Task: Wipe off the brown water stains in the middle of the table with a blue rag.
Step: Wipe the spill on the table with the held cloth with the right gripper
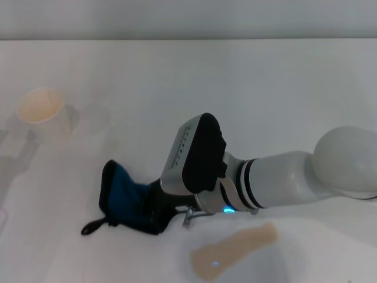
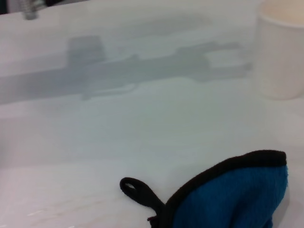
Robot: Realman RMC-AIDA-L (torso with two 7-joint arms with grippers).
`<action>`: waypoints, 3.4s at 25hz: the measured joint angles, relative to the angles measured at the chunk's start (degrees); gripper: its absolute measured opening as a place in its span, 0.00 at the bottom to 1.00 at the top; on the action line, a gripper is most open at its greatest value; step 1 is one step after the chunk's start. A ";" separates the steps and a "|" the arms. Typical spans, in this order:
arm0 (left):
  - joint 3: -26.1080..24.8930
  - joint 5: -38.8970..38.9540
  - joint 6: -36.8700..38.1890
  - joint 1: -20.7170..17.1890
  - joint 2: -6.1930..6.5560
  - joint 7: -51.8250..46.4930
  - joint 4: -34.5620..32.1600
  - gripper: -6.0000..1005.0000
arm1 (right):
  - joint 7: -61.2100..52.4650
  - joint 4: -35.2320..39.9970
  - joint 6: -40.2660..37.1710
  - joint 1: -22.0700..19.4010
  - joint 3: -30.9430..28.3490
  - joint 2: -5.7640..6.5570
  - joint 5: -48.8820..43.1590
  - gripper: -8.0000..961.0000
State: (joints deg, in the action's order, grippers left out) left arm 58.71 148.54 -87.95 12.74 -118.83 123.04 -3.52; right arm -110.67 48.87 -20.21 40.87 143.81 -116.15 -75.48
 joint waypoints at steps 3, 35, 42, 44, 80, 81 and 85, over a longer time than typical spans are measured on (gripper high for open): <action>0.01 0.02 -0.11 0.00 0.00 0.00 0.00 0.87 | 0.41 0.05 4.14 0.00 0.05 0.02 -0.22 0.11; -0.70 0.17 -1.36 -2.29 0.19 -0.92 -2.15 0.87 | 5.98 0.51 -29.77 -11.97 -18.80 0.85 -10.20 0.10; -0.70 0.18 -1.37 -2.28 0.25 -1.46 -3.03 0.87 | 5.98 1.58 -36.48 -15.68 -29.45 1.23 -18.68 0.10; -0.70 0.17 -1.37 -2.28 0.26 -1.61 -3.31 0.87 | 5.99 1.98 -37.46 -16.88 -32.56 1.32 -20.79 0.10; -1.43 0.18 -0.73 -1.67 0.35 -2.93 -4.41 0.87 | 6.23 7.29 -48.16 -24.13 -41.45 1.48 -28.43 0.09; -1.47 0.18 -0.73 -1.67 0.35 -3.00 -4.41 0.87 | 6.32 8.05 -48.16 -24.56 -42.26 1.61 -29.03 0.09; -1.53 0.18 -0.72 -1.73 0.39 -3.03 -4.40 0.87 | 6.95 10.65 -47.73 -25.90 -45.74 1.76 -32.43 0.09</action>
State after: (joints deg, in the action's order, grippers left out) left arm 57.18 148.71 -88.67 11.02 -118.44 120.01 -7.92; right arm -103.72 59.52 -67.94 14.97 98.07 -114.39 -107.90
